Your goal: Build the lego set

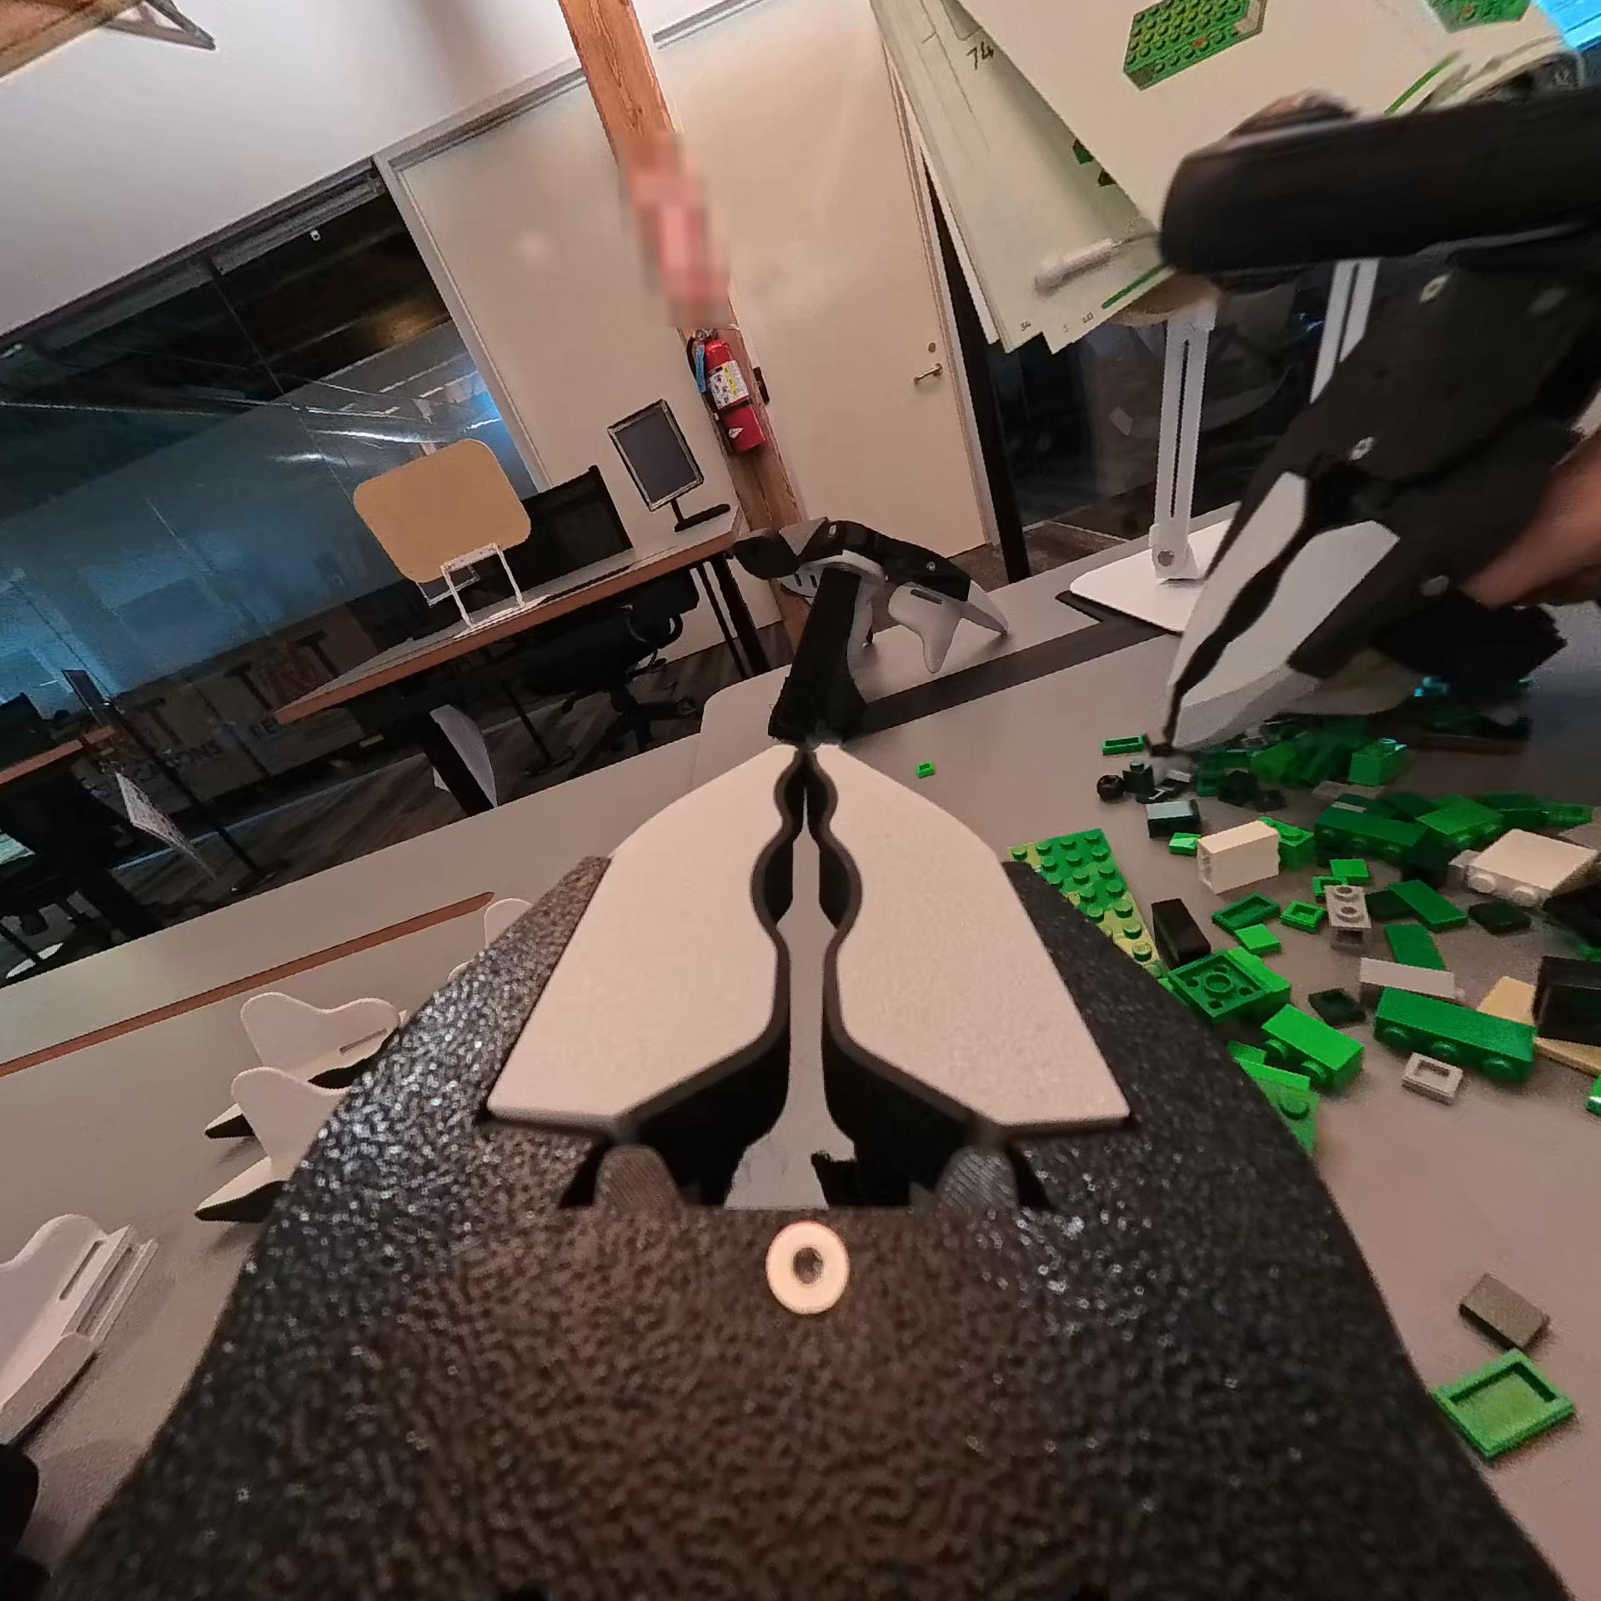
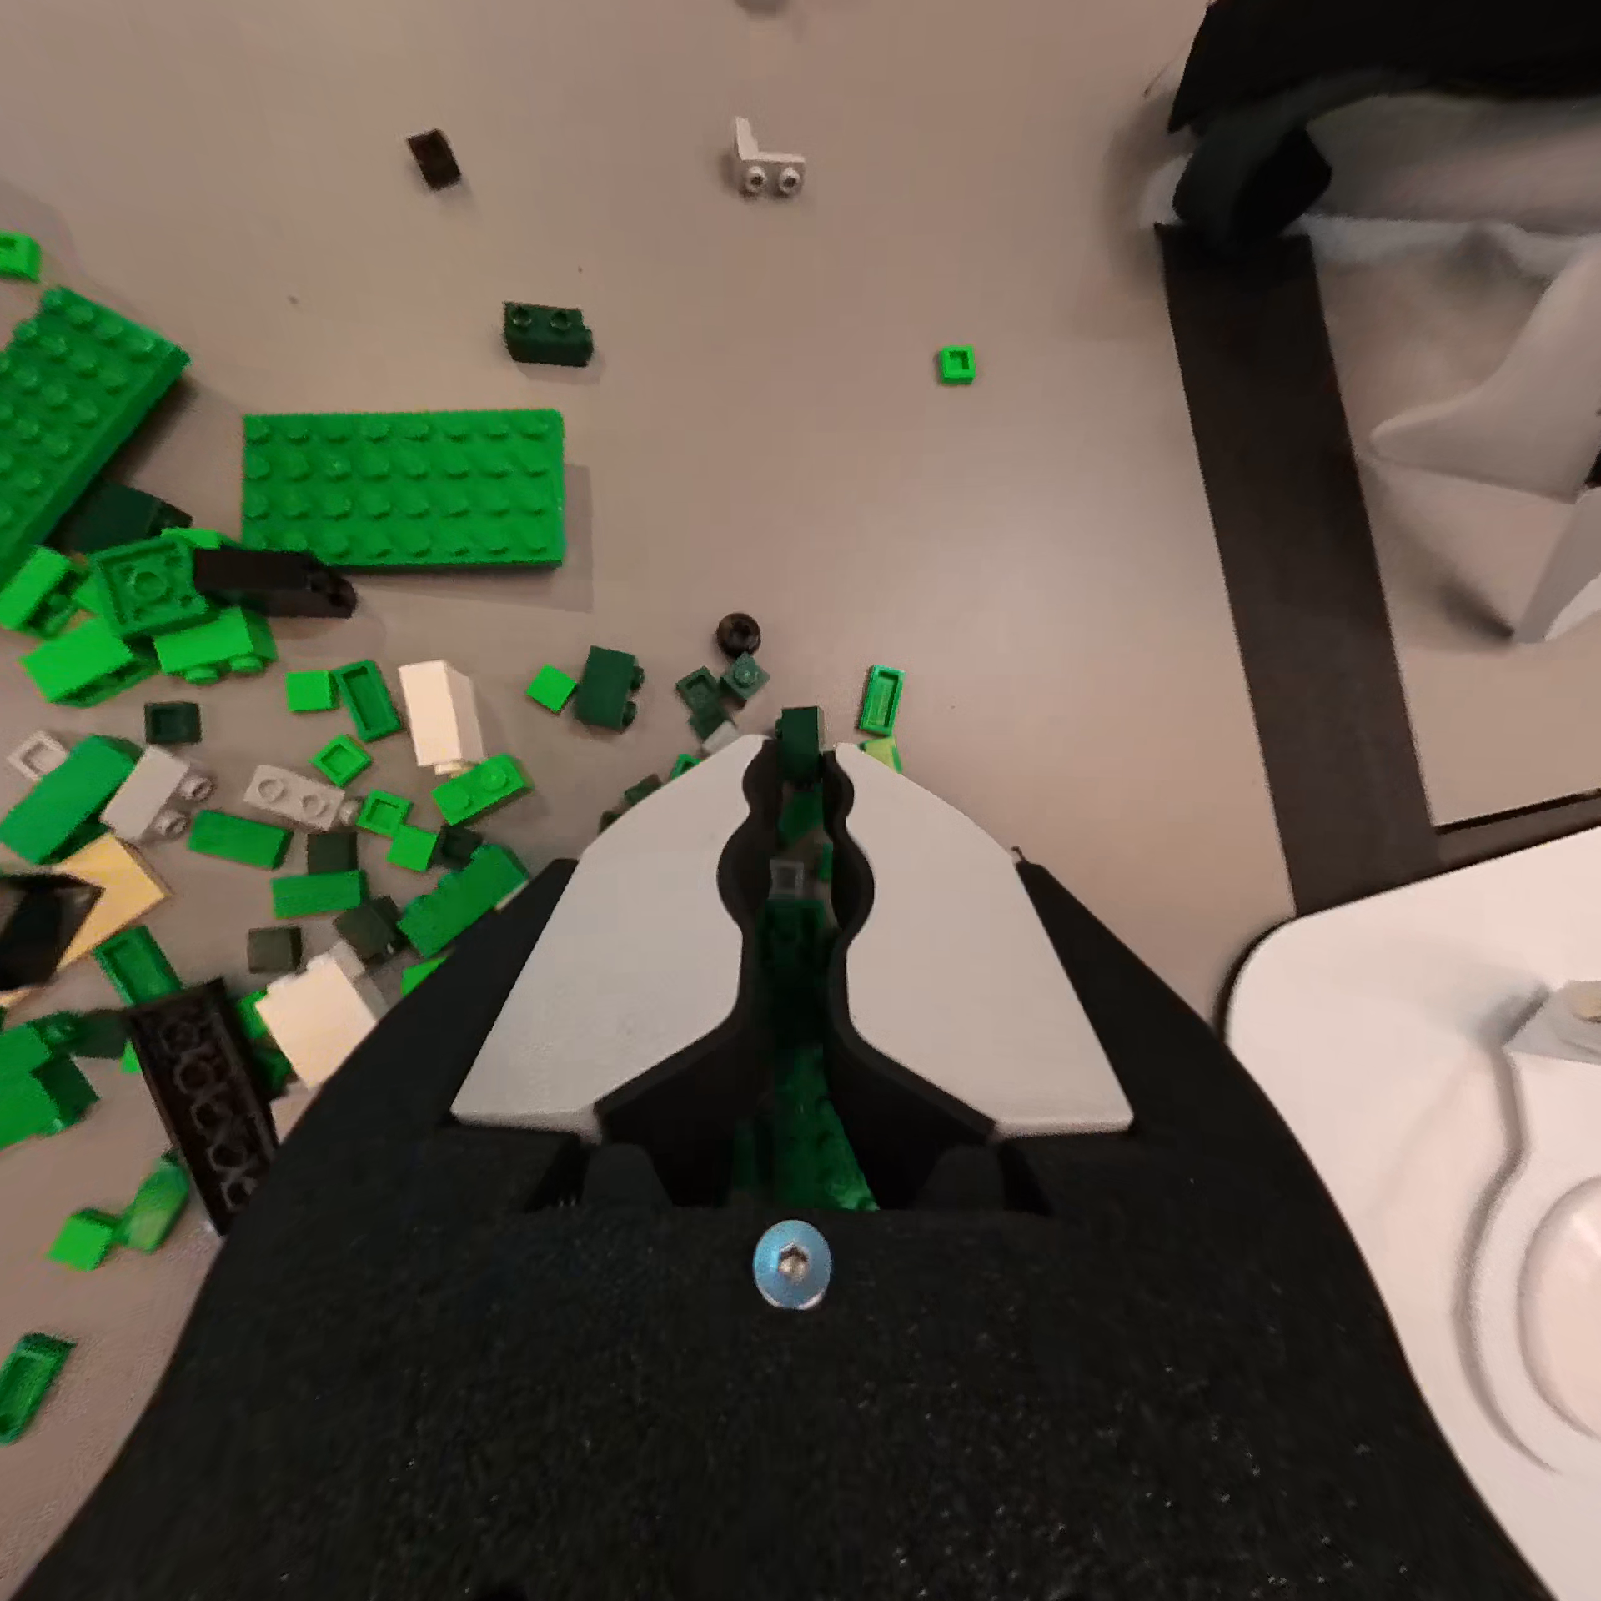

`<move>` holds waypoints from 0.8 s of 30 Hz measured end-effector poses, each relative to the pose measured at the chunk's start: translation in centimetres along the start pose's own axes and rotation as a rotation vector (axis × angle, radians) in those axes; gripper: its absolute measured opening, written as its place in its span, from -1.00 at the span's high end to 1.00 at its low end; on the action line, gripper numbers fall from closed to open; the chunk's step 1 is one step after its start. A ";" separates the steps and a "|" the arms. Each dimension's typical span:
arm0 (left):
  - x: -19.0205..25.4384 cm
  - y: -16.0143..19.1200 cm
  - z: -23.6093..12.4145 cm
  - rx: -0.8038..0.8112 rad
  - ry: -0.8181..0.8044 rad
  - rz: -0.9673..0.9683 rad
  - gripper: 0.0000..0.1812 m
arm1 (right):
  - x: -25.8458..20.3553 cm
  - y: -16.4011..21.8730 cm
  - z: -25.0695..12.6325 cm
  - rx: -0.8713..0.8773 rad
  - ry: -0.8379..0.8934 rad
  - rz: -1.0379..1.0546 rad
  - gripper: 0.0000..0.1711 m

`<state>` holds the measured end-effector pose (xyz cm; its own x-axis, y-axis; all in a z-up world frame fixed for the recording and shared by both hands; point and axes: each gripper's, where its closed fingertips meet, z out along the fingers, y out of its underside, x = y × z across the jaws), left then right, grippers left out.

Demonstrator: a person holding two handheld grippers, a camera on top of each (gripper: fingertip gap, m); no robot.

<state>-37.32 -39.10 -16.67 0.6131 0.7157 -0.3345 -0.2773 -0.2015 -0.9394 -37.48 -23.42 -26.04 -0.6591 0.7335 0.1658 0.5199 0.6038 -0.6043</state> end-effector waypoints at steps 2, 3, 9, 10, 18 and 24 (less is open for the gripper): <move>0.1 0.0 0.0 0.001 0.004 0.001 1.00 | -0.3 -0.1 -1.2 0.049 0.025 -0.067 0.91; 0.1 0.0 0.0 0.001 0.006 0.004 1.00 | -0.5 0.0 -1.9 0.068 0.043 -0.104 0.90; 1.6 -0.8 -0.2 0.046 0.065 0.073 1.00 | -4.1 1.3 -10.4 0.205 0.151 -0.355 0.91; 2.0 -1.0 -0.2 0.057 0.078 0.099 1.00 | -4.6 2.3 -12.2 0.190 0.189 -0.386 0.91; 9.5 -5.1 -2.2 0.197 0.186 0.409 1.00 | -8.4 14.7 -26.7 0.154 0.287 -0.232 0.90; 29.3 -10.2 -8.0 0.422 0.512 0.653 0.55 | -15.5 20.3 -26.4 0.247 -0.030 -0.047 0.90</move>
<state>-10.61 -21.39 -17.45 0.4643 0.1434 -0.8740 -0.8669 -0.1287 -0.4816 -2.41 -14.28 -20.32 -0.6973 0.6944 0.1776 0.3420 0.5402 -0.7689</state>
